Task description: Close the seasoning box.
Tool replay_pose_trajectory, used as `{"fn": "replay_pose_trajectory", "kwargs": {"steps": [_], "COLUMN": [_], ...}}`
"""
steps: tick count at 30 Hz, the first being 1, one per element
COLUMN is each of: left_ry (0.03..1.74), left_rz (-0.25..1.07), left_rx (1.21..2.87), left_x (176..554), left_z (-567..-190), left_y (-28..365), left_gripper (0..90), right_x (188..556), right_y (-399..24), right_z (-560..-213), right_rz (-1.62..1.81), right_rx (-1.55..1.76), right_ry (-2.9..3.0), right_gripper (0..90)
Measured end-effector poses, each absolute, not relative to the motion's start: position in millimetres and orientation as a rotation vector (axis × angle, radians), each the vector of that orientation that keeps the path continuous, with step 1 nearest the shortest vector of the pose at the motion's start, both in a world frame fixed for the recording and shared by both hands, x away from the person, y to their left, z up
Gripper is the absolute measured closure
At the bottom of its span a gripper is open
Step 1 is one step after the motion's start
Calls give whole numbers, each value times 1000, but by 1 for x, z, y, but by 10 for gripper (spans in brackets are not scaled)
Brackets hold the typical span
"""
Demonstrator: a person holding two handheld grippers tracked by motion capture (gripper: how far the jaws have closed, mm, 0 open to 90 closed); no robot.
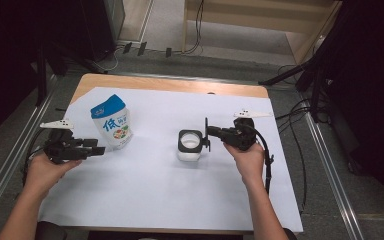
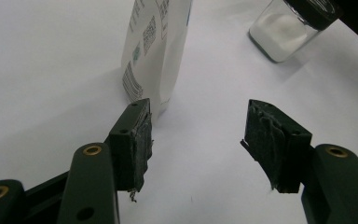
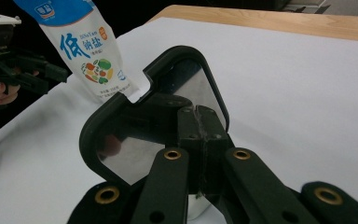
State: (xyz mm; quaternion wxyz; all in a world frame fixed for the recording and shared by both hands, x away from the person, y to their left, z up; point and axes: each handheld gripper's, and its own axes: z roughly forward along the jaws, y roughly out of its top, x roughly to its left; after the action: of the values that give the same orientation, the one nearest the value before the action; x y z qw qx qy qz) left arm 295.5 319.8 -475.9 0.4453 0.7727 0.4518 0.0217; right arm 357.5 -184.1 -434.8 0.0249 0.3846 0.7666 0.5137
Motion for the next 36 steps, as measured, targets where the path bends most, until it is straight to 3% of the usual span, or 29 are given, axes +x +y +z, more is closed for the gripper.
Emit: {"fn": "replay_pose_trajectory", "kwargs": {"steps": [36], "left_ry": [1106], "left_rz": [58], "left_rx": [1934], "left_x": [297], "left_z": [-479], "left_y": [318], "left_gripper": [423], "right_x": [363], "right_y": [-158], "right_z": [-453], "right_rz": [1506], "right_rx": [1135], "right_ry": [2456], "right_gripper": [881]}}
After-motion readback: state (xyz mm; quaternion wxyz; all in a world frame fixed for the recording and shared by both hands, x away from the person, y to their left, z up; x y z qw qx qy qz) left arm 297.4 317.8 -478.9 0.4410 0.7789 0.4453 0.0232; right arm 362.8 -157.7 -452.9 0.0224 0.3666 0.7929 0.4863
